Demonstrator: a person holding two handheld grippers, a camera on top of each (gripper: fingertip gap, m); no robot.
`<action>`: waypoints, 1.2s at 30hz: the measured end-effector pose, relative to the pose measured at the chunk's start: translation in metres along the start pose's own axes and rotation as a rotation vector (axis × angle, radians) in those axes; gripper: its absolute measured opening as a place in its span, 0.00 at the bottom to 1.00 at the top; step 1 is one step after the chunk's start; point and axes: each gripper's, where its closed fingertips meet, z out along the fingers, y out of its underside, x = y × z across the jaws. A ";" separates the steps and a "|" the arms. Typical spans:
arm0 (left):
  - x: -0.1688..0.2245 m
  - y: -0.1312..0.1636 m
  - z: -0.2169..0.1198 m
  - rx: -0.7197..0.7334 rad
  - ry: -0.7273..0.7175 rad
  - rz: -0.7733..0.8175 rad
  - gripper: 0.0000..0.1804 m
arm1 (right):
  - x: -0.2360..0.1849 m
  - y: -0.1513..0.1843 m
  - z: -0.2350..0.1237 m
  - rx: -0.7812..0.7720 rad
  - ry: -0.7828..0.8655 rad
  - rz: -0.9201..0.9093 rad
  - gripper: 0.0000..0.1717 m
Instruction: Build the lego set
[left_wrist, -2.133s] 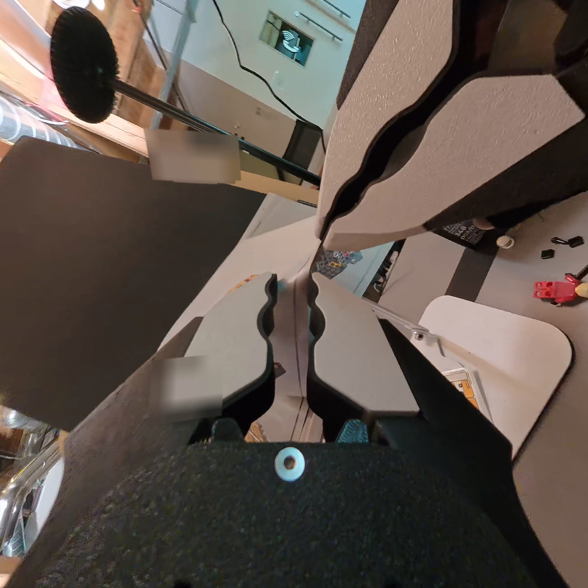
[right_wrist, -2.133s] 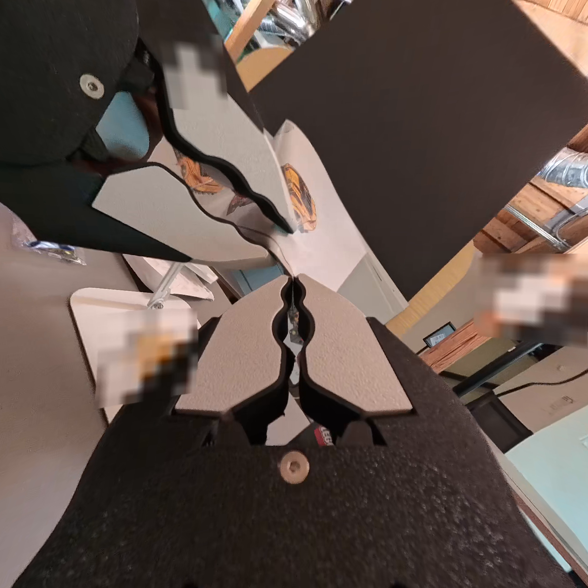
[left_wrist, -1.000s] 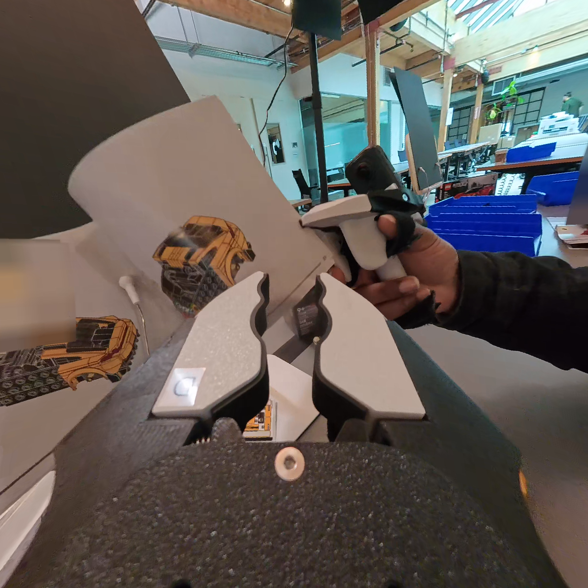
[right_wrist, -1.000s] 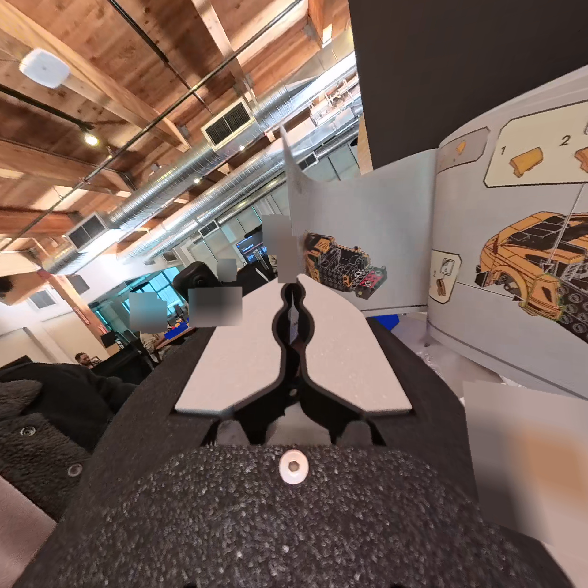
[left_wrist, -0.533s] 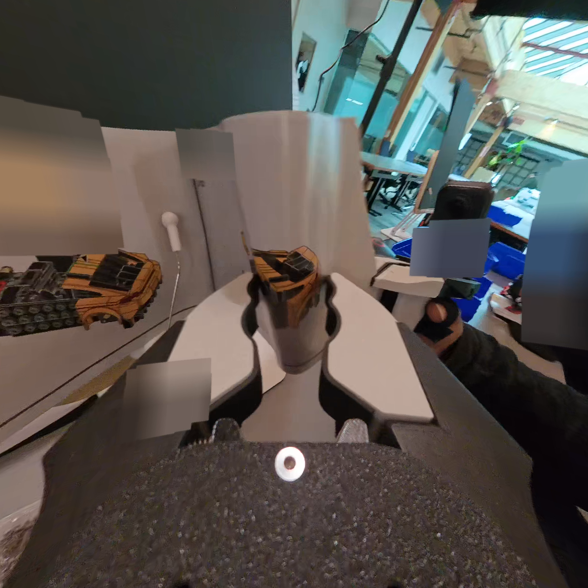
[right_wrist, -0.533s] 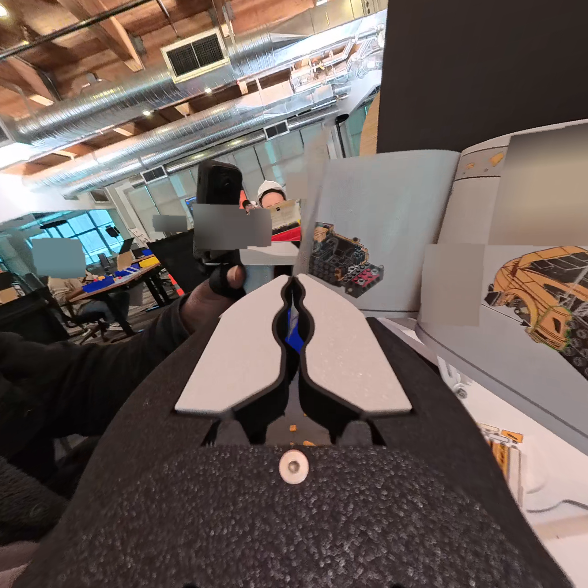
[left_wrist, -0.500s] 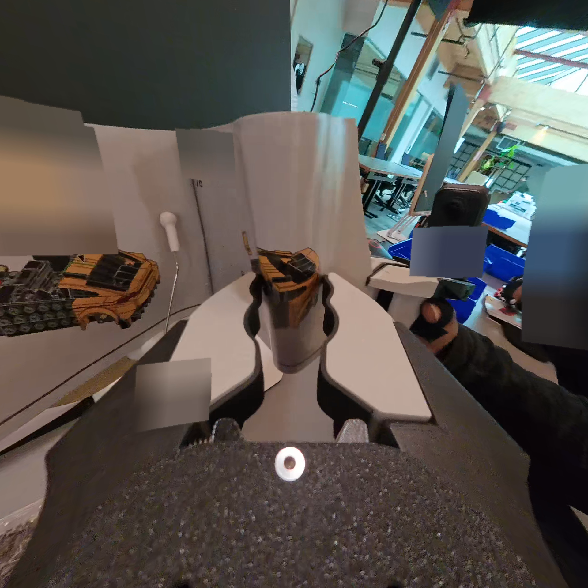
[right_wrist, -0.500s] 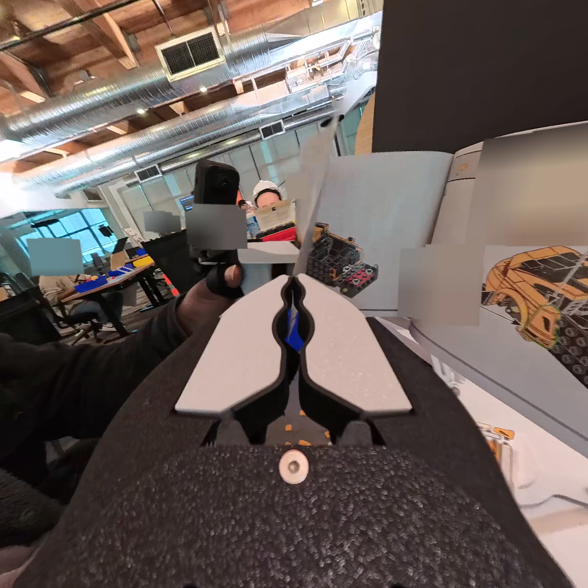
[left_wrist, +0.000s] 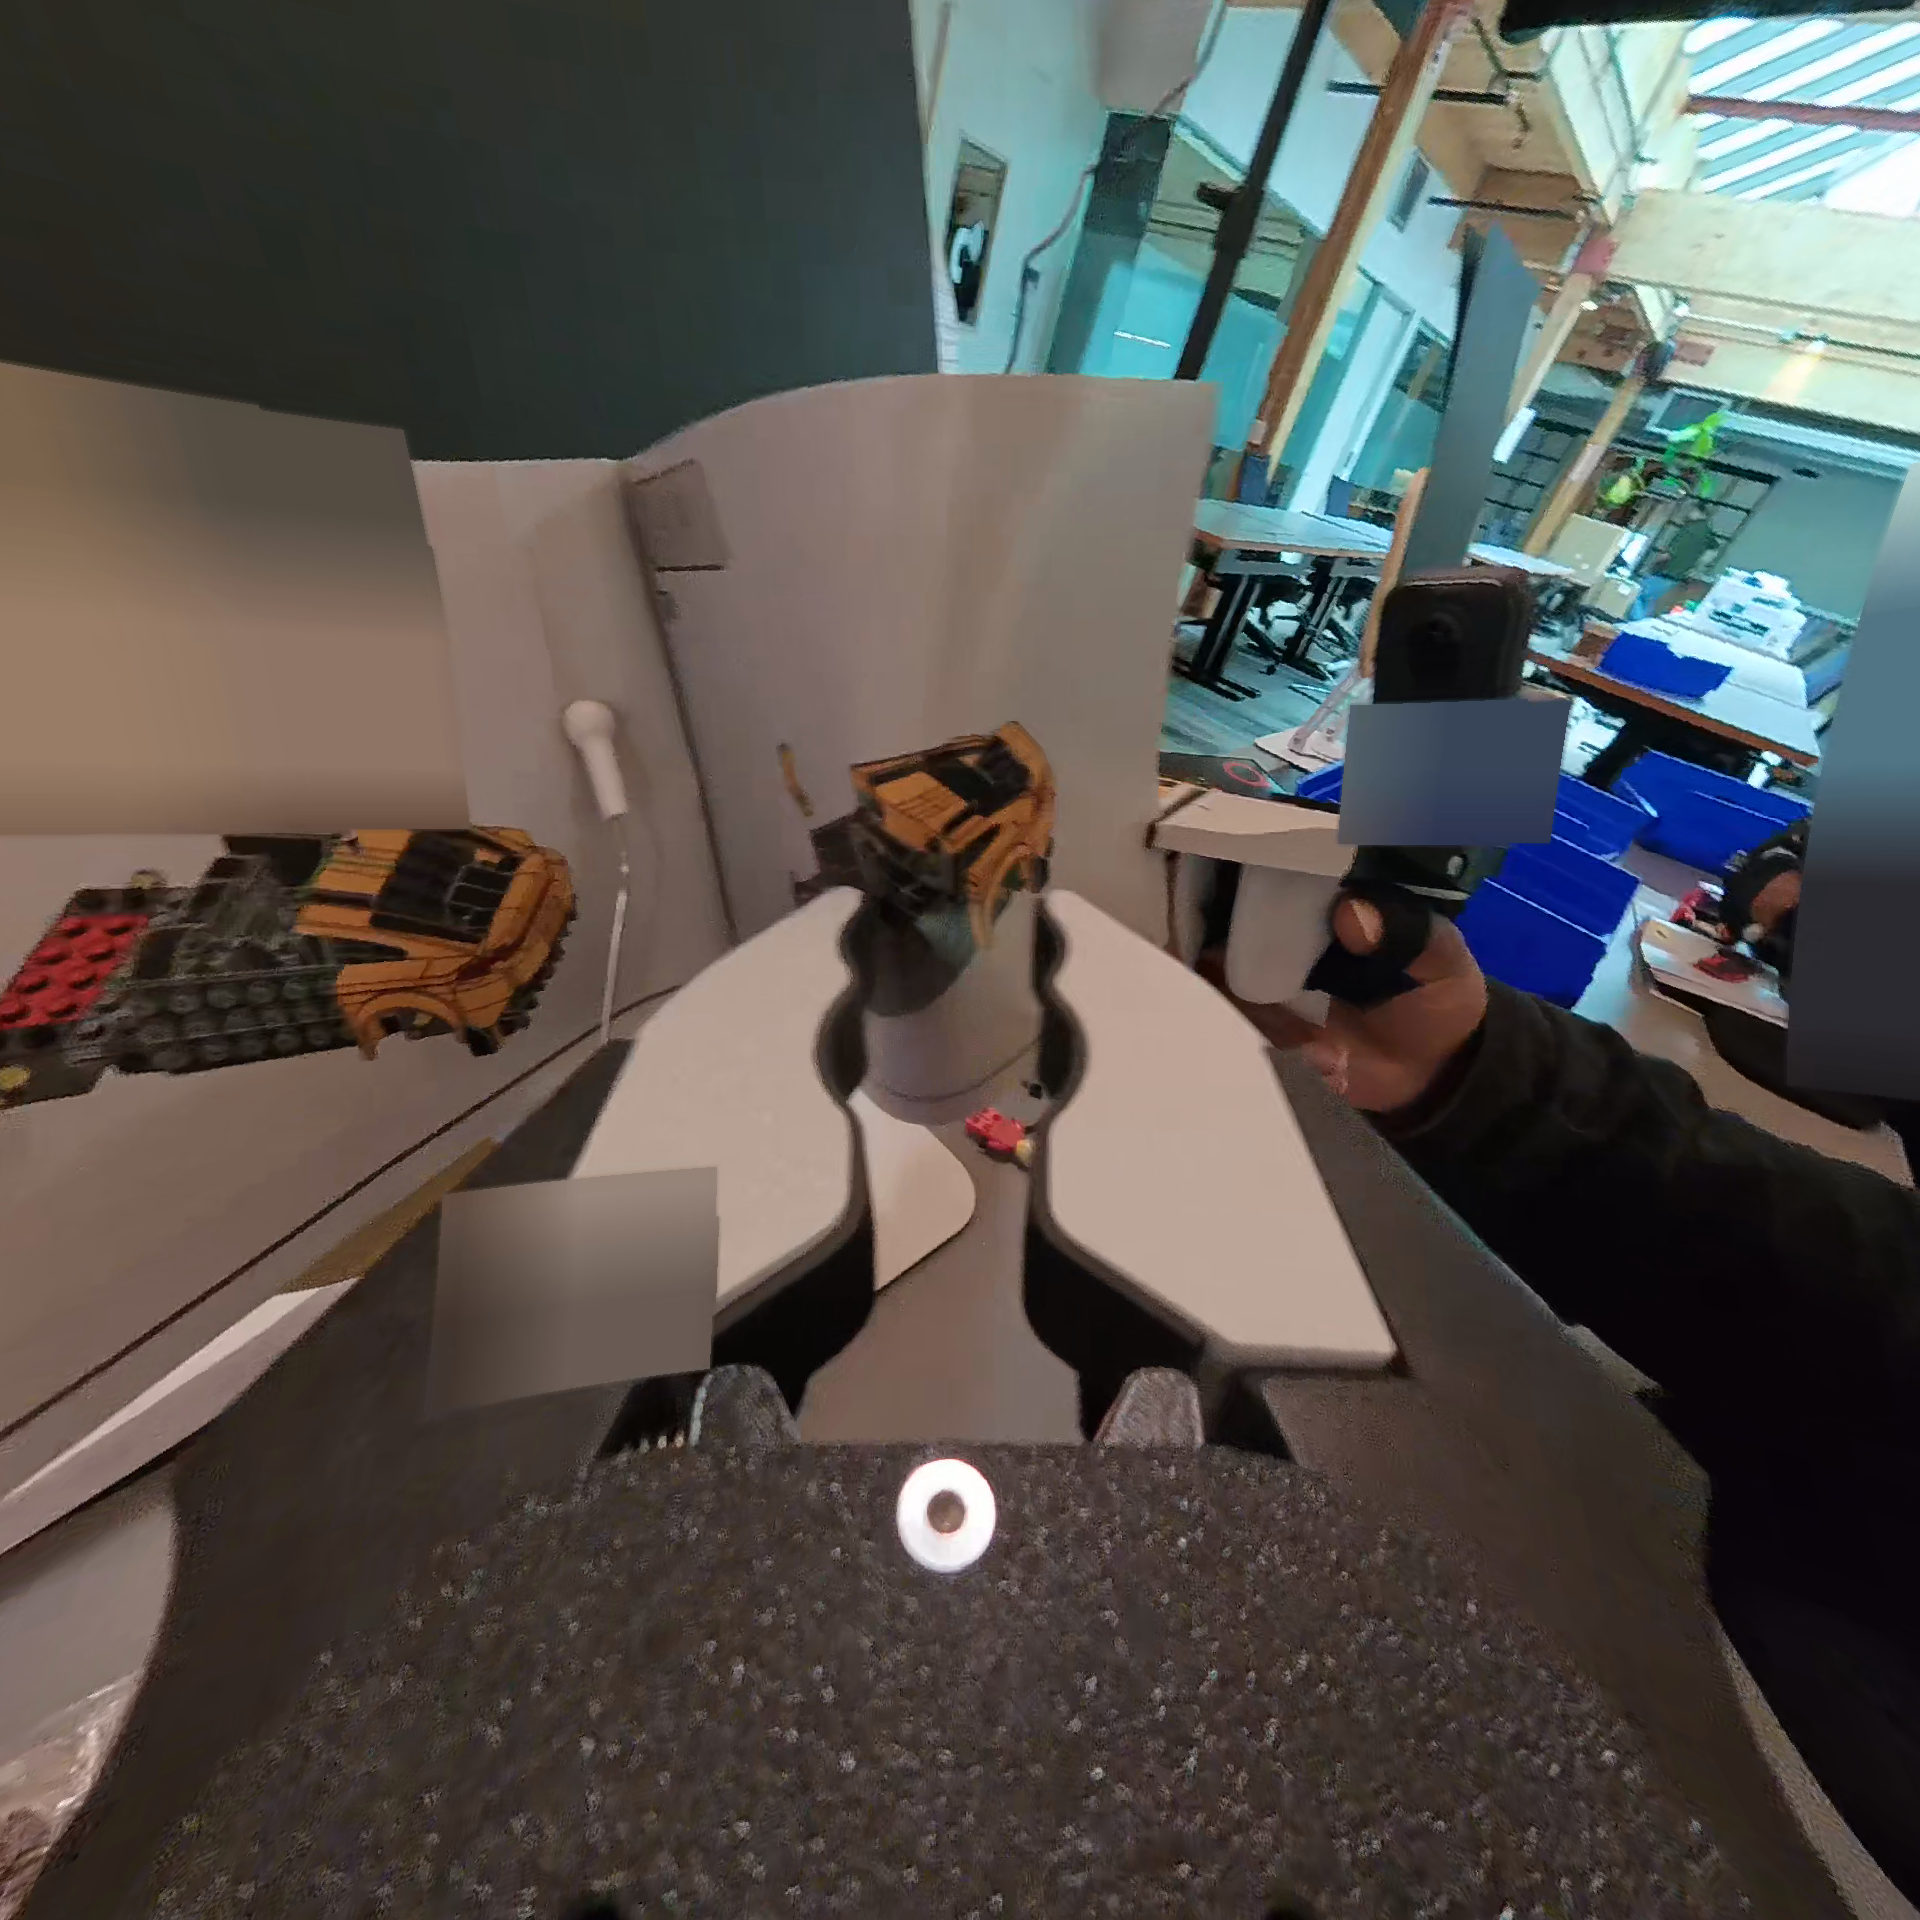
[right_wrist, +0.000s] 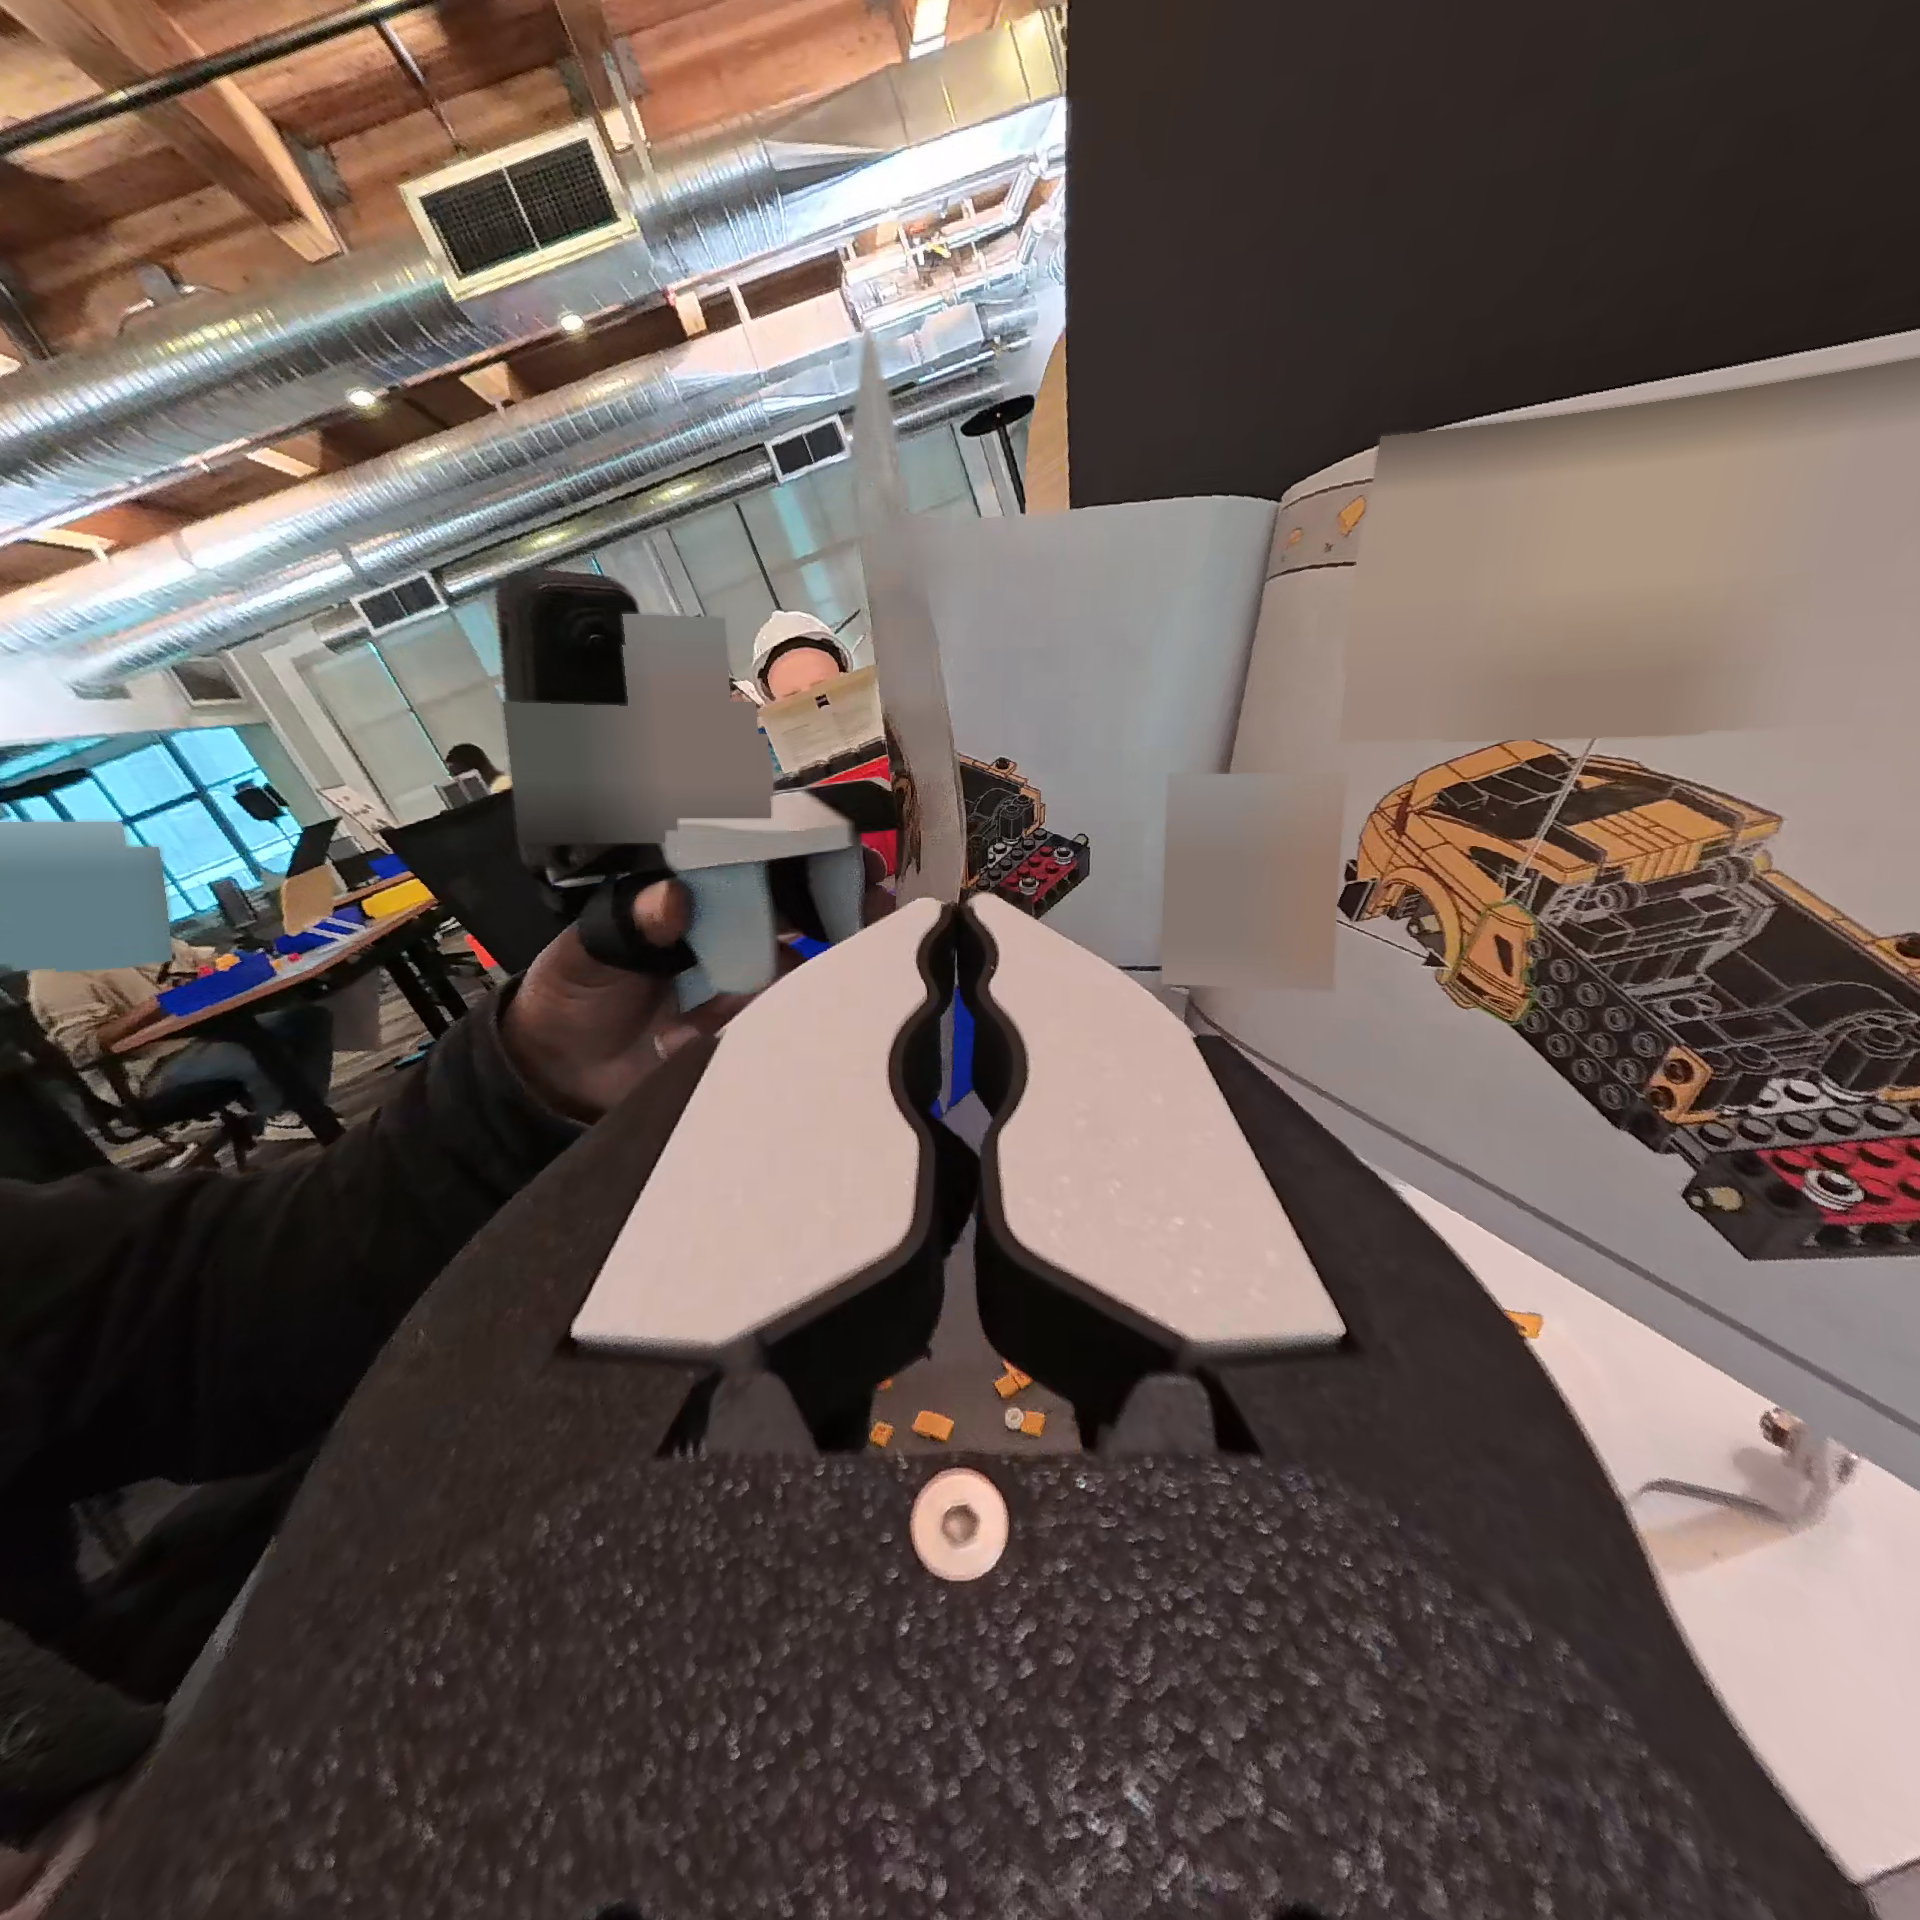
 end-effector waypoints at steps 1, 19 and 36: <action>0.004 0.001 0.001 -0.008 0.009 0.002 0.24 | 0.001 0.000 0.000 0.000 0.002 0.002 0.00; -0.038 0.008 -0.009 -0.037 -0.201 0.085 0.00 | 0.005 0.002 -0.003 -0.011 0.028 -0.020 0.00; -0.025 0.020 0.013 -0.118 -0.269 0.218 0.04 | 0.001 0.010 0.004 -0.051 0.040 -0.060 0.00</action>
